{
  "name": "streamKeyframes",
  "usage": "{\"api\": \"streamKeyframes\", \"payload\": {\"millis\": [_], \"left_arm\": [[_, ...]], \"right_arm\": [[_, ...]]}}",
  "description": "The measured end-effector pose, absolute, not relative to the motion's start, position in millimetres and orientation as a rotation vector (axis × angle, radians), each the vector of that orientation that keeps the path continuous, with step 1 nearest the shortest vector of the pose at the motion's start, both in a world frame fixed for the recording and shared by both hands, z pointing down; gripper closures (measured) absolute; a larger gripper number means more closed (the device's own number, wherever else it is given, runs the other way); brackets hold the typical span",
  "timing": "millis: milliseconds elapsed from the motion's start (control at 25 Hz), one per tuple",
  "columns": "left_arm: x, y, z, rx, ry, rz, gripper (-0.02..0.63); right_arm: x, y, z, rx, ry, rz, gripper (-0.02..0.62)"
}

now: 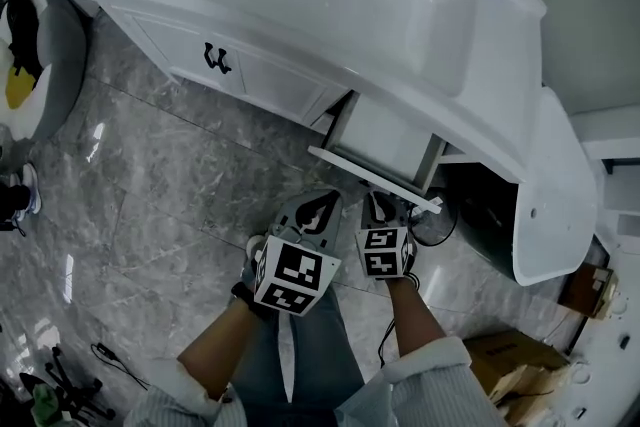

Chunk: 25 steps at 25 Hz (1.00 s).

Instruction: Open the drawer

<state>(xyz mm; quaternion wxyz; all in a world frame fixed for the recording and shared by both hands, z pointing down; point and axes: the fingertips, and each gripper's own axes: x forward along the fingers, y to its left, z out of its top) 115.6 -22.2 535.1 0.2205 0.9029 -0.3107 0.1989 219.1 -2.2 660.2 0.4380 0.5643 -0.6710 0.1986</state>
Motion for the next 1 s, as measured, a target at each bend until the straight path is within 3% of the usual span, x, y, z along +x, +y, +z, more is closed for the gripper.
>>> {"api": "streamKeyframes", "payload": {"millis": [1000], "left_arm": [[125.5, -28.9, 380.6, 2.515, -1.046, 0.356, 0.589]], "right_arm": [[198.7, -13.2, 449.2, 1.647, -2.045, 0.560, 0.554]]}}
